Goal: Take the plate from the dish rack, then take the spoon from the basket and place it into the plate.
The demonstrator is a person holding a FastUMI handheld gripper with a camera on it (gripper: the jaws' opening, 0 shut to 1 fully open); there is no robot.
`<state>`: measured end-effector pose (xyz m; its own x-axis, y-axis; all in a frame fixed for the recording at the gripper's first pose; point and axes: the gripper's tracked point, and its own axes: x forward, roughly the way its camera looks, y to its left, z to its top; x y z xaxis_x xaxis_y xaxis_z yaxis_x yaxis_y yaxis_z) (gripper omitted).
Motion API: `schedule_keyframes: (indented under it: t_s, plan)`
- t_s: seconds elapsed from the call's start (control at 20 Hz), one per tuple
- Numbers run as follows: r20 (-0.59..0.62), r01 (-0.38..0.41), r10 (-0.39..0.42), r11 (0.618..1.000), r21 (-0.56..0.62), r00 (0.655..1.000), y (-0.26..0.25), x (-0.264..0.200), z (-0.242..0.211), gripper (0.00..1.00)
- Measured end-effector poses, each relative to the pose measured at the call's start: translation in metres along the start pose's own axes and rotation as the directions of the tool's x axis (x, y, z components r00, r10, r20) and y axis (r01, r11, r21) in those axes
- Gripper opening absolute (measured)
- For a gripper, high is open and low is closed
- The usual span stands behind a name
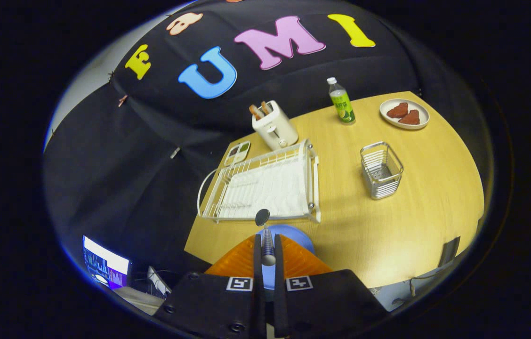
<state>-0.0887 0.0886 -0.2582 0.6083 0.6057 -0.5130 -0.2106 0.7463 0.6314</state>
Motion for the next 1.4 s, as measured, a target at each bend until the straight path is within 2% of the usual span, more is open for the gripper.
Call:
schedule_keyframes:
  t_s: [0.25,0.45,0.7,0.95,1.05,1.15,1.4]
  plan:
    - [-0.12,0.051,-0.053,0.998,-0.024,0.991,-0.015,0.052,-0.053,0.11]
    - [-0.172,0.051,-0.05,0.999,-0.001,0.984,-0.019,0.083,-0.078,0.11]
    - [-0.151,0.06,-0.056,0.998,0.017,0.987,-0.023,0.092,-0.076,0.12]
    - [-0.166,0.163,-0.165,0.986,-0.029,0.972,-0.048,0.093,-0.084,0.2]
    - [-0.165,0.181,-0.184,0.983,-0.033,0.969,-0.052,0.094,-0.086,0.26]
    - [-0.162,0.185,-0.187,0.982,-0.027,0.969,-0.052,0.094,-0.087,0.38]
    - [-0.145,0.181,-0.183,0.983,-0.029,0.972,-0.048,0.094,-0.08,0.82]
